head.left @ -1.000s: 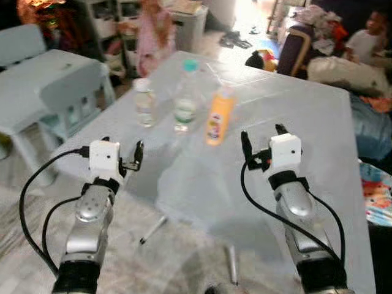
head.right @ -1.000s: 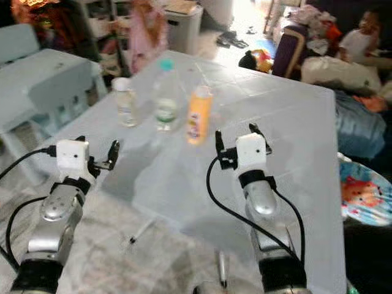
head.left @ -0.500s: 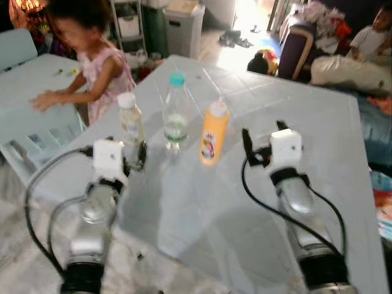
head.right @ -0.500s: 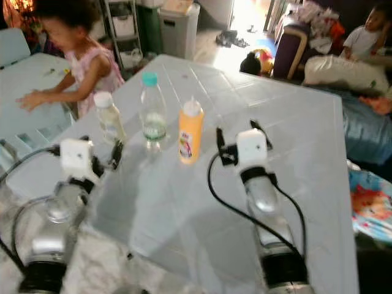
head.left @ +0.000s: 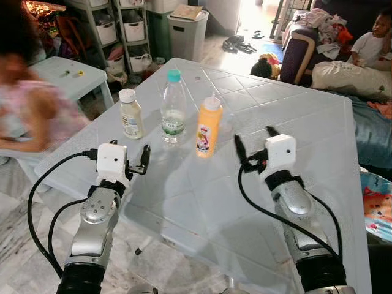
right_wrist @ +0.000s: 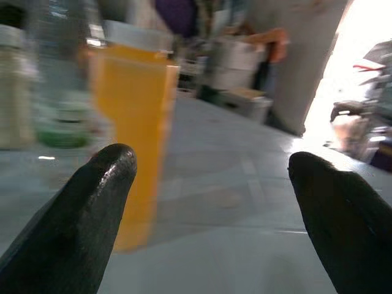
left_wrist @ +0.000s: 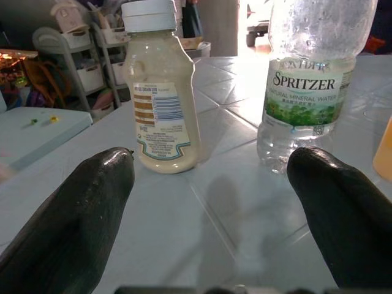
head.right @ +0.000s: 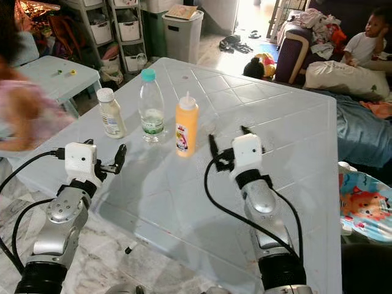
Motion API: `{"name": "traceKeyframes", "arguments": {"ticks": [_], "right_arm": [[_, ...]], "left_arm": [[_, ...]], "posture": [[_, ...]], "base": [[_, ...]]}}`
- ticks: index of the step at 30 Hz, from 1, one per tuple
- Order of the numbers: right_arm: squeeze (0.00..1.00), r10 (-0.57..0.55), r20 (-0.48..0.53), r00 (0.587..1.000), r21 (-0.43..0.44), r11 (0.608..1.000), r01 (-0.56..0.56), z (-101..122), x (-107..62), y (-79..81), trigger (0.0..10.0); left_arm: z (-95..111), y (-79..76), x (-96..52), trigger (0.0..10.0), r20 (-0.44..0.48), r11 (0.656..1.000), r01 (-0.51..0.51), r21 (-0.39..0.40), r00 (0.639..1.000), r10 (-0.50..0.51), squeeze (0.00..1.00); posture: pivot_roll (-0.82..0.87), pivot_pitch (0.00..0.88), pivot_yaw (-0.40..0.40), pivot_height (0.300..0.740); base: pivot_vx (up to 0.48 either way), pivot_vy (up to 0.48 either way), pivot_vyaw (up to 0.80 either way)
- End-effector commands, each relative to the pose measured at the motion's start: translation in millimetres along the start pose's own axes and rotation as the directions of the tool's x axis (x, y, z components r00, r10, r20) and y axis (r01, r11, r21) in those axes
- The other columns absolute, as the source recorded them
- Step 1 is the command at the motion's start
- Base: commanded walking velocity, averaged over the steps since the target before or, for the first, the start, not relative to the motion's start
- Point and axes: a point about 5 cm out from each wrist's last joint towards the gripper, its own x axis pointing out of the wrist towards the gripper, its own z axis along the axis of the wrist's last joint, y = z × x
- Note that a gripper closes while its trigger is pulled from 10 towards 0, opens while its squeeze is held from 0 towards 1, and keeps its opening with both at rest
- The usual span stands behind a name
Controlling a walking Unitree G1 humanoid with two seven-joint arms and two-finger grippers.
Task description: Restocking fridge
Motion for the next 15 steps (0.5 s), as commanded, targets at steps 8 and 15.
{"name": "traceKeyframes", "arguments": {"ticks": [8,15], "right_arm": [[0.0,0.1,0.024,0.995,0.019,0.995,-0.1,9,16.0,7.2,10.0],[0.0,0.131,0.025,0.991,0.009,0.991,-0.131,12,30.2,2.8,10.0]], "left_arm": [[4,2.4,-2.5,10.0,0.004,0.999,0.001,0.035,1.0,-0.001,0.0],[3,3.4,-7.9,10.0,-0.007,0.999,0.006,0.05,1.0,-0.005,0.0]], "posture": [[0.04,0.0,-0.021,0.74],[0.06,0.014,-0.012,0.74]], "base": [[0.0,0.0,0.0],[0.0,0.0,0.0]]}}
